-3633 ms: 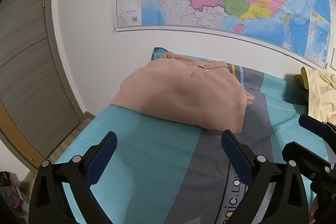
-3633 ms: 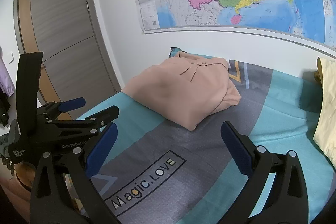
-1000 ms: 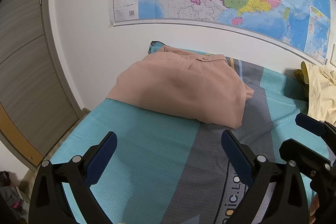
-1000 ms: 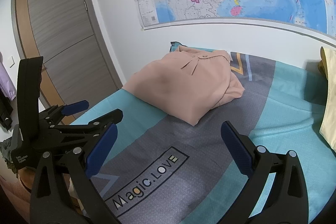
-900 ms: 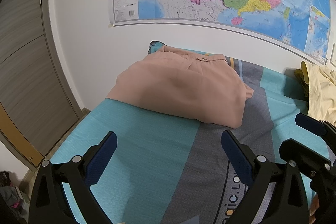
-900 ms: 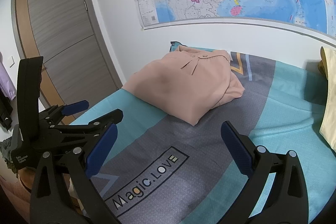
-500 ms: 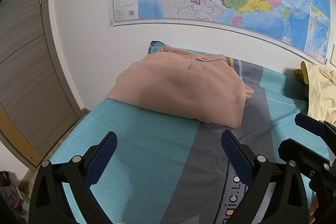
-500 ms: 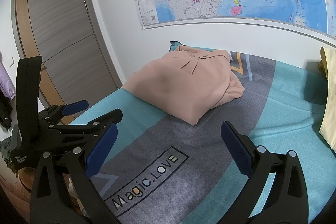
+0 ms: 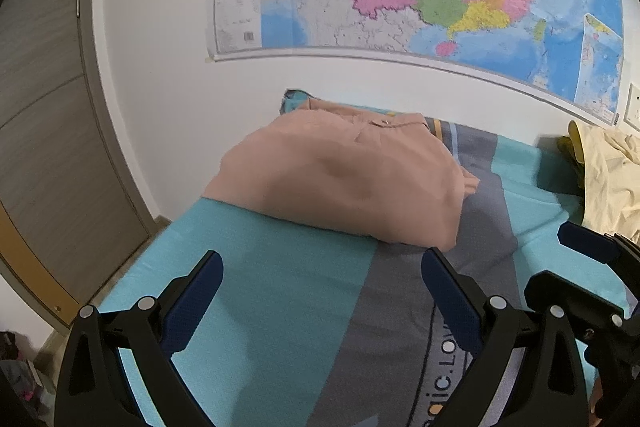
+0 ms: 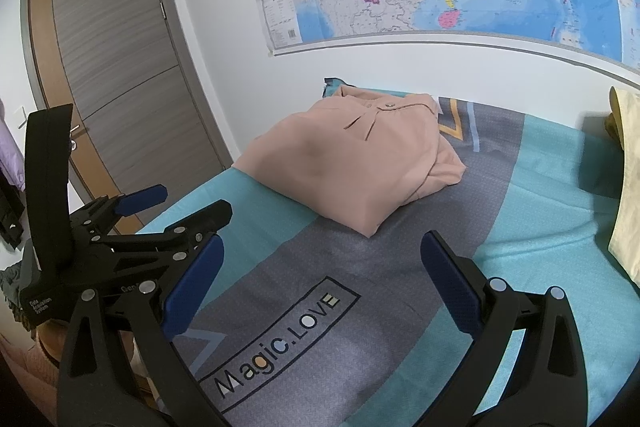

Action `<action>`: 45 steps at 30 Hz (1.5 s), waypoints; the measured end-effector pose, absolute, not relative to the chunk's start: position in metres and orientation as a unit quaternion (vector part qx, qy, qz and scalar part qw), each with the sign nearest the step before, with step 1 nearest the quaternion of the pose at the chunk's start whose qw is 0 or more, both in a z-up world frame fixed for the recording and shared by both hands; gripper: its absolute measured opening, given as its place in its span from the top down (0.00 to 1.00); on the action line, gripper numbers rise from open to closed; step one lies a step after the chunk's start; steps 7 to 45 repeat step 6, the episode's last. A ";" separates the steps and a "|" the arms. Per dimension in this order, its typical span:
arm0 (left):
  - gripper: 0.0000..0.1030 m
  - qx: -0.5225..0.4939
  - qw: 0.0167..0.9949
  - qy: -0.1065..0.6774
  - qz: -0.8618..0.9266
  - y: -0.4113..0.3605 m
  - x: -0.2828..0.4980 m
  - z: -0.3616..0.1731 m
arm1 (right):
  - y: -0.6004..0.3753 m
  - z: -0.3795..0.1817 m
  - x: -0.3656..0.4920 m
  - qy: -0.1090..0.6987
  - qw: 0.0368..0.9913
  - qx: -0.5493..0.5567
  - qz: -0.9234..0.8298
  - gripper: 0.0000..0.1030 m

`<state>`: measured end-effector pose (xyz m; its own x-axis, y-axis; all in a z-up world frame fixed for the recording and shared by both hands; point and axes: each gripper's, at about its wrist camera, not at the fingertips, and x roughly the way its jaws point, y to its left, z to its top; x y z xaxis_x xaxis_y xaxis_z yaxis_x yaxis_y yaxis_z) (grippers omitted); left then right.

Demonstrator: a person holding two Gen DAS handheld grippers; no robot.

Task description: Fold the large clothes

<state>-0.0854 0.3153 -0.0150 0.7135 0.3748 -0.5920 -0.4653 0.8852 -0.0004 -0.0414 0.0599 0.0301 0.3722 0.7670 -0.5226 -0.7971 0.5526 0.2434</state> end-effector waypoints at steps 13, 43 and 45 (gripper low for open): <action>0.07 -0.091 0.922 0.322 0.193 0.305 -0.074 -0.023 | 0.039 0.032 -0.042 0.298 0.841 -0.015 0.451 0.06; 0.07 -0.091 0.922 0.322 0.193 0.305 -0.074 -0.023 | 0.039 0.032 -0.042 0.298 0.841 -0.015 0.451 0.06; 0.07 -0.091 0.922 0.322 0.193 0.305 -0.074 -0.023 | 0.039 0.032 -0.042 0.298 0.841 -0.015 0.451 0.06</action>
